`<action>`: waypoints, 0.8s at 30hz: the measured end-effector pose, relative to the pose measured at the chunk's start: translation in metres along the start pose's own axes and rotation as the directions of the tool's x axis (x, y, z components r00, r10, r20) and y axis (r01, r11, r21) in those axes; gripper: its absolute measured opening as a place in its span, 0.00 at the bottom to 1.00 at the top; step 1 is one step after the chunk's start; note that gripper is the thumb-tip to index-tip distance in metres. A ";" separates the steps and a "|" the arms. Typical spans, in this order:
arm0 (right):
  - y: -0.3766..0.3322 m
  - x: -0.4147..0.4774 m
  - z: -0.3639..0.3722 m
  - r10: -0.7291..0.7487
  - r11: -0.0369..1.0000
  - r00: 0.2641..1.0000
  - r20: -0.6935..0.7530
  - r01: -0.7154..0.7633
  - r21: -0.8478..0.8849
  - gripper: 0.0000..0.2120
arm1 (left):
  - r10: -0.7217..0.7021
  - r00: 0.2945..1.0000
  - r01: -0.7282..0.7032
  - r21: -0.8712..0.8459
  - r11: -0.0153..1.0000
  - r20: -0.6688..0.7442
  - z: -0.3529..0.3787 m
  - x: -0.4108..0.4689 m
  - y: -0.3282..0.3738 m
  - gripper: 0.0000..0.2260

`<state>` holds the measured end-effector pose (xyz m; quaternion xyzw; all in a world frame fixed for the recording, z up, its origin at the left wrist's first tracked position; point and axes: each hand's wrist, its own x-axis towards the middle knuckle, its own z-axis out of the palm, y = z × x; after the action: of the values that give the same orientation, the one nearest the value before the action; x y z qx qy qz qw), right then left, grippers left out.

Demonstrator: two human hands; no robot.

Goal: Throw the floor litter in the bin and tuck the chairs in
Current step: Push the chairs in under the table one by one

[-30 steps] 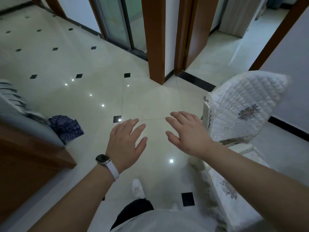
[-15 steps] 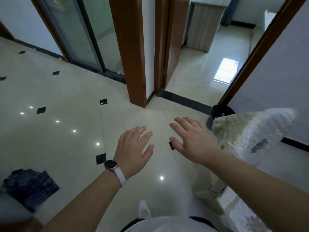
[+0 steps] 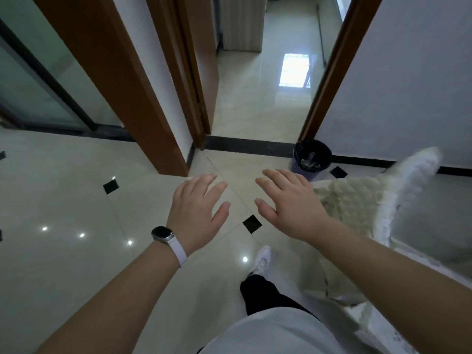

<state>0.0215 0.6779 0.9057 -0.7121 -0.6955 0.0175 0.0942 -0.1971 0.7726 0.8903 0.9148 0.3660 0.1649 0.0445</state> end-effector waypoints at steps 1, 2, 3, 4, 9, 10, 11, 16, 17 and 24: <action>0.010 0.014 0.005 0.013 1.000 1.000 0.006 -0.013 0.014 0.24 | 0.005 1.000 -0.005 0.007 1.000 0.016 0.002 0.016 -0.004 0.20; 0.019 0.029 0.009 0.028 0.999 1.000 0.009 -0.028 0.024 0.25 | 0.013 0.999 -0.013 0.015 1.000 0.031 0.004 0.033 -0.007 0.19; 0.027 0.045 0.011 0.043 0.999 0.999 0.015 -0.043 0.033 0.25 | 0.021 0.999 -0.022 0.026 0.999 0.048 0.004 0.050 -0.011 0.19; 0.036 0.061 0.011 0.056 0.997 0.998 0.021 -0.057 0.043 0.25 | 0.024 0.998 -0.026 0.033 0.999 0.063 0.004 0.069 -0.014 0.19; 0.089 0.122 -0.001 0.097 0.993 0.994 -0.044 -0.093 0.077 0.25 | 0.147 0.988 -0.150 0.052 0.987 0.052 0.009 0.171 -0.020 0.19; 0.102 0.130 -0.003 0.101 0.993 0.994 -0.036 -0.098 0.068 0.25 | 0.171 0.984 -0.174 0.050 0.984 0.047 0.013 0.194 -0.019 0.19; 0.114 0.136 -0.005 0.104 0.993 0.994 -0.030 -0.102 0.060 0.24 | 0.194 0.980 -0.197 0.051 0.979 0.043 0.017 0.212 -0.017 0.19; 0.168 0.137 -0.011 0.248 0.969 0.966 -0.071 -0.247 0.032 0.24 | 0.355 0.933 -0.356 -0.005 0.935 0.061 0.048 0.286 0.005 0.19; 0.178 0.137 -0.012 0.282 0.959 0.956 -0.084 -0.281 0.029 0.23 | 0.395 0.916 -0.395 -0.012 0.918 0.073 0.056 0.300 0.009 0.18; 0.212 0.124 -0.010 0.575 0.814 0.806 -0.141 -0.581 0.003 0.22 | 0.661 0.749 -0.646 -0.165 0.745 0.052 0.107 0.383 0.044 0.18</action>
<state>0.2362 0.7971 0.8949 -0.8912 -0.4379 -0.0170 0.1170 0.1270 1.0073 0.9011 0.9871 0.0071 0.1456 0.0661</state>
